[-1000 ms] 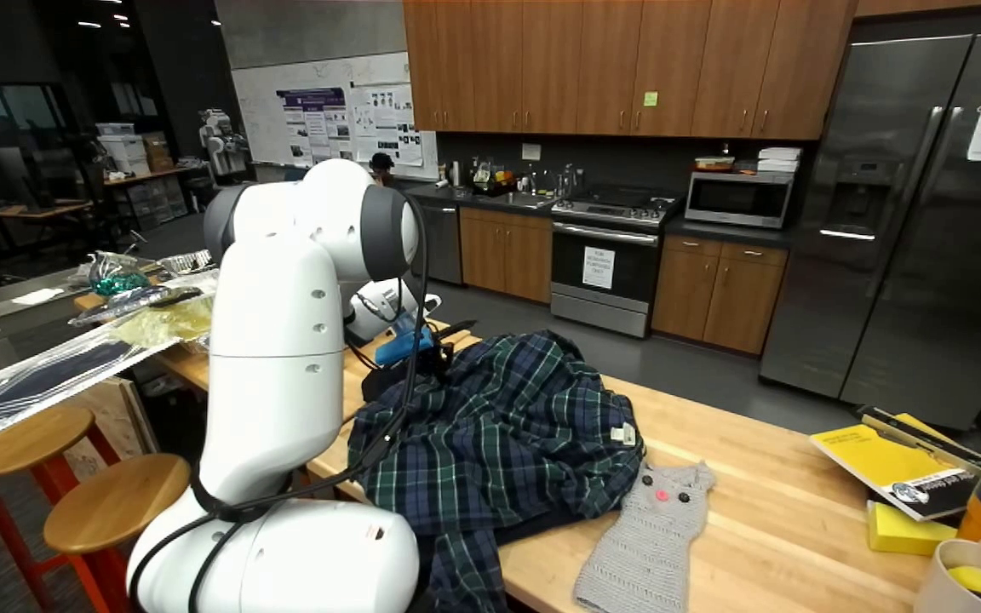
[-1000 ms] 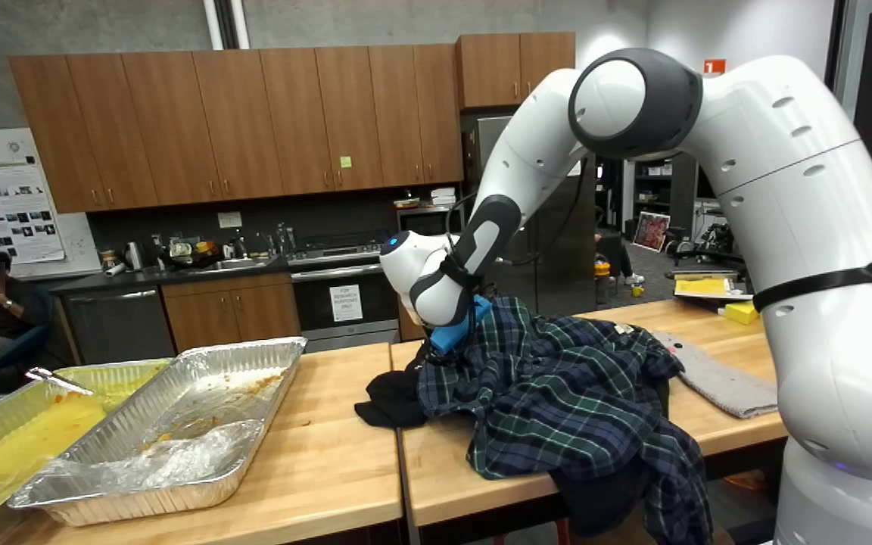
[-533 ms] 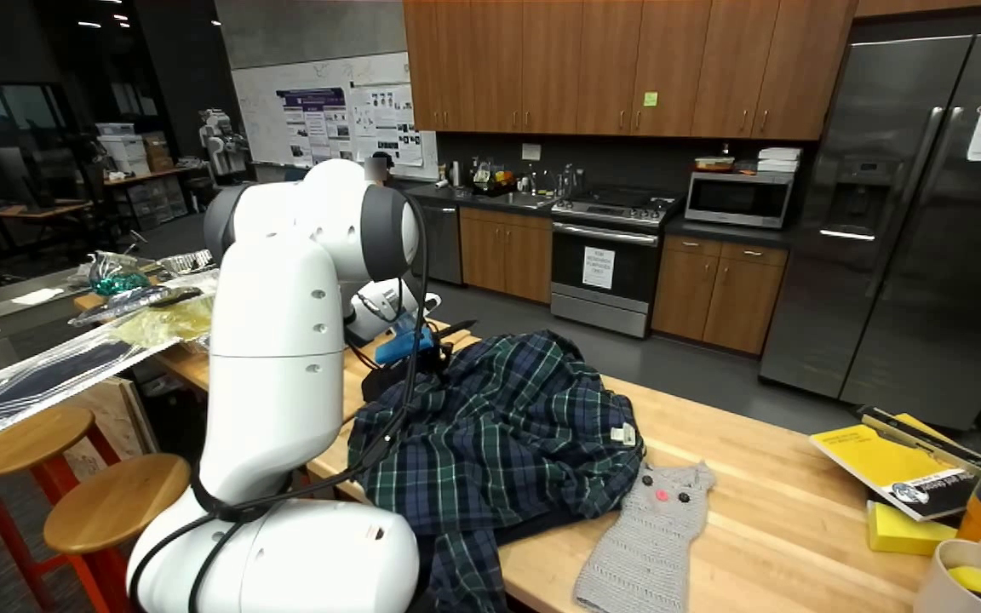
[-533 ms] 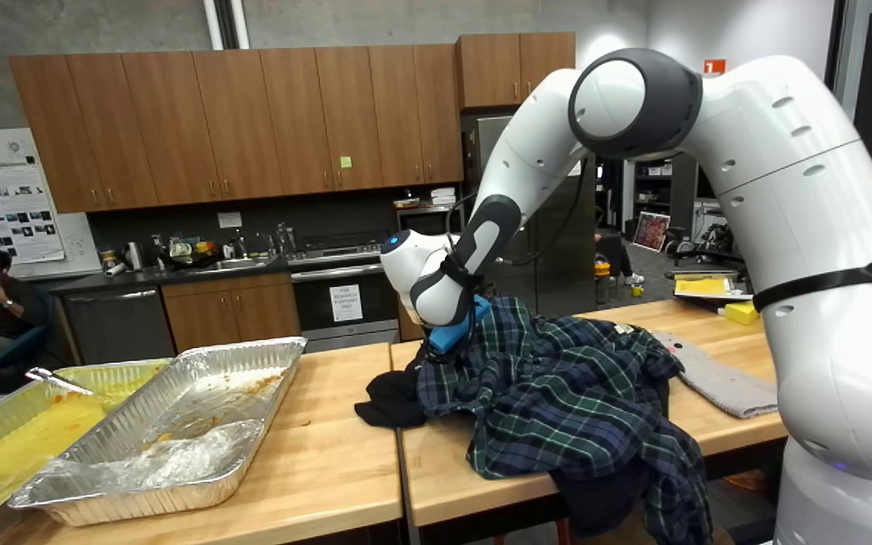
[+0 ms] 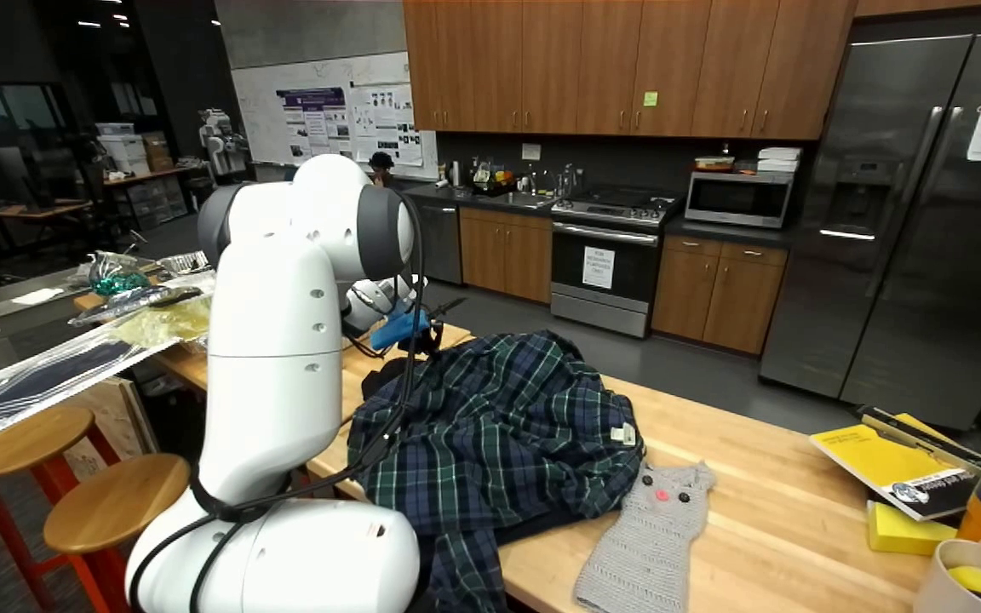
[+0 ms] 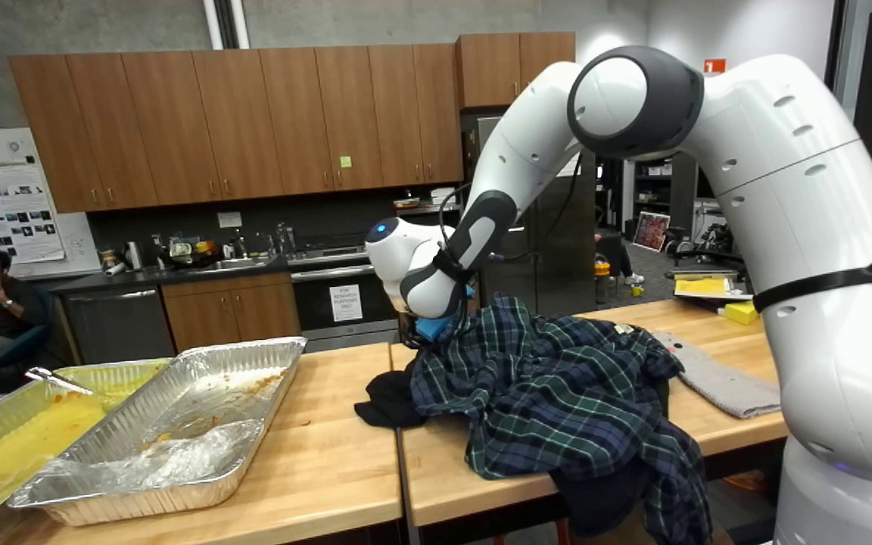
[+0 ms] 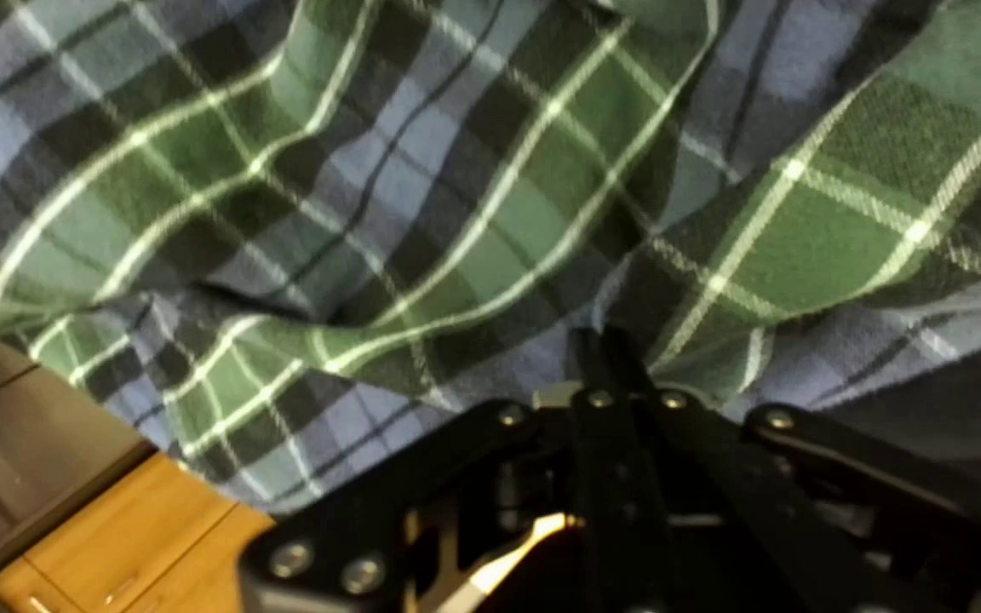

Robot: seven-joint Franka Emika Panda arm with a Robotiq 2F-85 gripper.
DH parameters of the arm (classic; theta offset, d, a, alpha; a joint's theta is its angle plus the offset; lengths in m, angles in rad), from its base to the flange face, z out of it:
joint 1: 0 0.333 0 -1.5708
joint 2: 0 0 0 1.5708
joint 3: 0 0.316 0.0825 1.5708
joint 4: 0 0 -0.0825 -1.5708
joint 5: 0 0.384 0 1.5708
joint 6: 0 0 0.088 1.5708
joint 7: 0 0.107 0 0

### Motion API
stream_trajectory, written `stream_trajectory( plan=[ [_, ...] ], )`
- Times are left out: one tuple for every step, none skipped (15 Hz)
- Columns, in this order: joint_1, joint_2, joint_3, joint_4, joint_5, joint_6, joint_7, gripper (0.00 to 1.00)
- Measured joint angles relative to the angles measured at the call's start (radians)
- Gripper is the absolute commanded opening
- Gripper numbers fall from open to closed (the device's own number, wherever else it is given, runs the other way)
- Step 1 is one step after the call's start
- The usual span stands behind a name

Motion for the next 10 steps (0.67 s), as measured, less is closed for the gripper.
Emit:
stream_trajectory(
  plan=[
    [0.008,0.000,0.005,0.025,-0.014,0.000,-0.020,0.00],
    [0.016,0.000,0.011,0.051,-0.024,0.000,-0.045,0.00],
    [0.023,0.000,0.018,0.080,-0.032,-0.002,-0.071,0.00],
    [0.029,0.002,0.024,0.107,-0.036,-0.004,-0.098,0.00],
    [0.035,0.004,0.030,0.134,-0.036,-0.006,-0.129,0.00],
    [0.039,0.010,0.036,0.163,-0.036,-0.009,-0.158,0.00],
    [0.043,0.018,0.042,0.189,-0.036,-0.013,-0.186,0.00],
    [0.045,0.029,0.048,0.215,-0.036,-0.016,-0.213,0.00],
    [0.048,0.043,0.053,0.241,-0.036,-0.019,-0.238,0.00],
    [0.051,0.060,0.057,0.266,-0.035,-0.021,-0.265,0.26]
  ],
)
